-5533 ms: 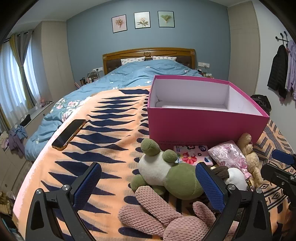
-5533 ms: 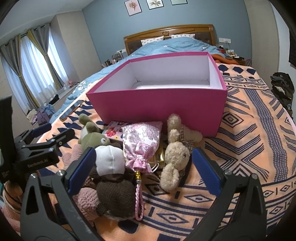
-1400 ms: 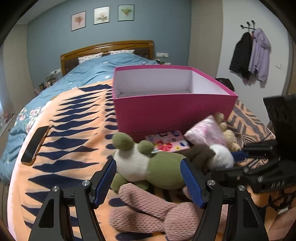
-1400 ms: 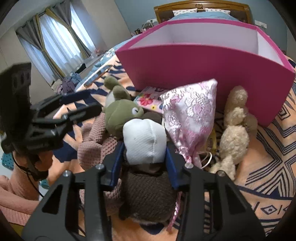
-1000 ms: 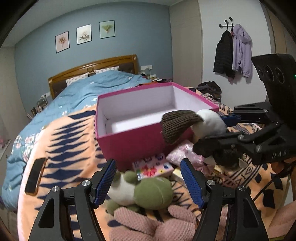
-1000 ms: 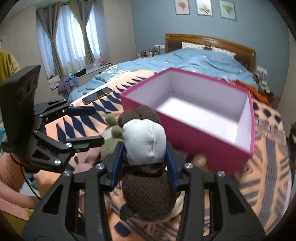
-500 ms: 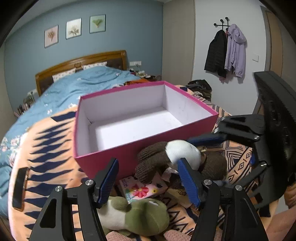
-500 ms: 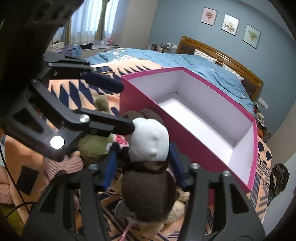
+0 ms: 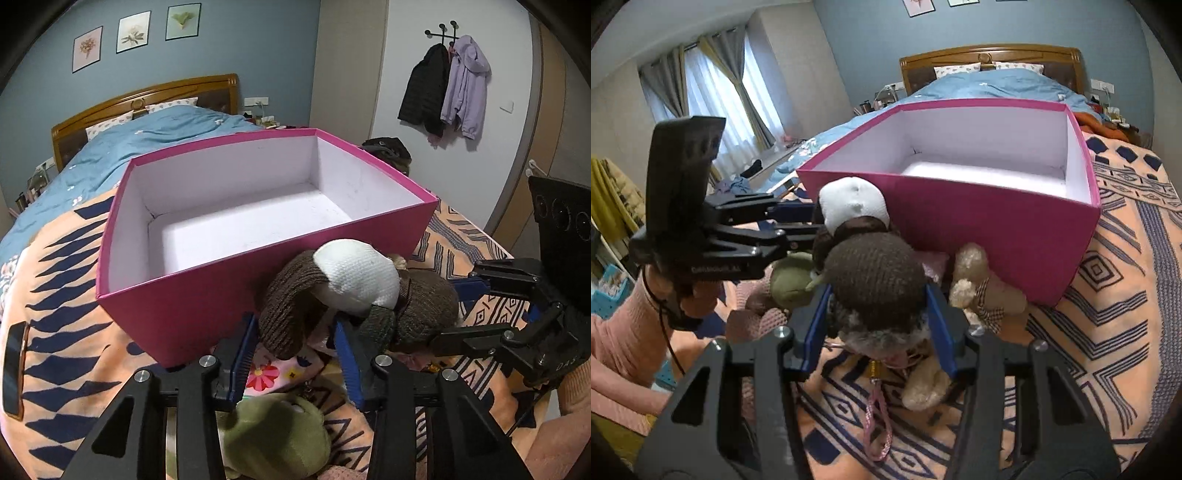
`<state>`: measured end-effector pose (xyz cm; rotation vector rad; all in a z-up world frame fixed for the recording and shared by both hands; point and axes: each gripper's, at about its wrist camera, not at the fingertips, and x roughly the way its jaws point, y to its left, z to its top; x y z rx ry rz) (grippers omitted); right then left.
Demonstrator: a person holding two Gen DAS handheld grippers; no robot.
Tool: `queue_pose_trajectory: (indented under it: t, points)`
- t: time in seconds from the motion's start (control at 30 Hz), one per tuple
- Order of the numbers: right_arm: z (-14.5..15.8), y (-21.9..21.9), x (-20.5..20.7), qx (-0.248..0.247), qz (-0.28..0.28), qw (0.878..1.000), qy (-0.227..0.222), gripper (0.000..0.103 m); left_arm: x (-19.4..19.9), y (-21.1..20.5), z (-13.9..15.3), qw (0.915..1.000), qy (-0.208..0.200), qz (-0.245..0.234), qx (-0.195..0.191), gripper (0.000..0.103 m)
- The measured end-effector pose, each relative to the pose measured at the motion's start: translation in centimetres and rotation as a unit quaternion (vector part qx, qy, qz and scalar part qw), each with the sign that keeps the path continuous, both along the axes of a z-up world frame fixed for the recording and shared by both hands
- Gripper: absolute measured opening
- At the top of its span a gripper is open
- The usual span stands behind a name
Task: Organize objects
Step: 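Carry the monkey over the pink box and open the right gripper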
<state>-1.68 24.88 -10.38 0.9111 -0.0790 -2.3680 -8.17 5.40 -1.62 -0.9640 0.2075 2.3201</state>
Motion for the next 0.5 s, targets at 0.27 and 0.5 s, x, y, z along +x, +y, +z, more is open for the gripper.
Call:
queue_pose_trajectory:
  t: [0.27,0.5]
  points:
    - [5.0,-0.2,1.1,0.013,0.026,0.997,0.067,0.052,1.5,-0.8,2.8,0.999,0.002,-0.016,0.042,0.029]
    - [9.3,-1.3,-0.7,0.02,0.046,0.991,0.121,0.052,1.3,-1.1,7.5,0.9973,0.063,0.017,0.035,0.029]
